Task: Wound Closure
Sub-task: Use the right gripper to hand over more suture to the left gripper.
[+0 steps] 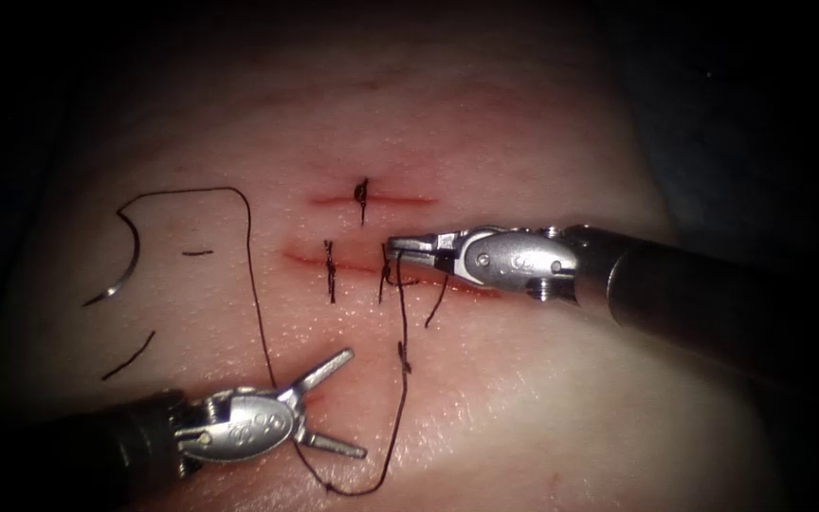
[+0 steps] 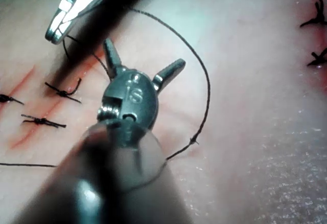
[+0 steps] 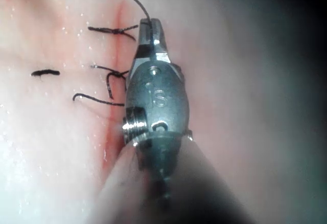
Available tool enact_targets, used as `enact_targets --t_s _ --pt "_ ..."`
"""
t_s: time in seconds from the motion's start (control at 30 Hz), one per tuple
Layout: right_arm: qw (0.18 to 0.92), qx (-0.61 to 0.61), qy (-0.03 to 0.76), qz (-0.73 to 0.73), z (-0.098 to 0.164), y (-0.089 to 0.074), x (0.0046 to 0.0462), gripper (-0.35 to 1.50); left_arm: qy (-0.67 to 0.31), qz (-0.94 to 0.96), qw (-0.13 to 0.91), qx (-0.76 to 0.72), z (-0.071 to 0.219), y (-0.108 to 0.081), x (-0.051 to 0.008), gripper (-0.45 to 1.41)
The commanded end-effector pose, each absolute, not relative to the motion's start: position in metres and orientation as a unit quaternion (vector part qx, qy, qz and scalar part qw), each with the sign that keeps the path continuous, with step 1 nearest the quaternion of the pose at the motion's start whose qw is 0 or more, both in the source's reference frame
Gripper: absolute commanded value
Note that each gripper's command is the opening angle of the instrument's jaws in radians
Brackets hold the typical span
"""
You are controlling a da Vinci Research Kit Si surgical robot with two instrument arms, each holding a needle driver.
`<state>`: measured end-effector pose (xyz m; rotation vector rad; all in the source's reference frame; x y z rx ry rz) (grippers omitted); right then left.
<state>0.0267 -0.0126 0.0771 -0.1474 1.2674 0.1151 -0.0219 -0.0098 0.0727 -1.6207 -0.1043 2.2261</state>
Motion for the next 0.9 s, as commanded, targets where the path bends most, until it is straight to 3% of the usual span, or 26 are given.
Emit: enact_targets --t_s 0.03,0.2,0.73,0.87,0.9 --pt "0.802 -0.069 0.592 0.051 0.0777 -0.0123 0.0275 -0.35 -0.056 0.785 0.219 -0.577 0.0732 -0.0095 -0.0222 0.81" --pt "0.804 -0.069 0.589 0.051 0.0782 -0.0125 0.0274 -0.35 -0.114 0.755 0.291 -0.577 0.0735 -0.0102 -0.0220 0.96" --pt "0.808 -0.066 0.584 0.049 0.0786 -0.0130 0.0281 -0.35 -0.225 0.692 0.353 -0.588 0.0763 -0.0136 -0.0263 0.86" --pt "0.808 -0.066 0.583 0.048 0.0786 -0.0131 0.0283 -0.35 -0.233 0.688 0.344 -0.594 0.0764 -0.0137 -0.0273 0.59" --pt "0.808 -0.064 0.583 0.050 0.0786 -0.0131 0.0282 -0.35 -0.240 0.687 0.337 -0.598 0.0765 -0.0138 -0.0276 0.27"
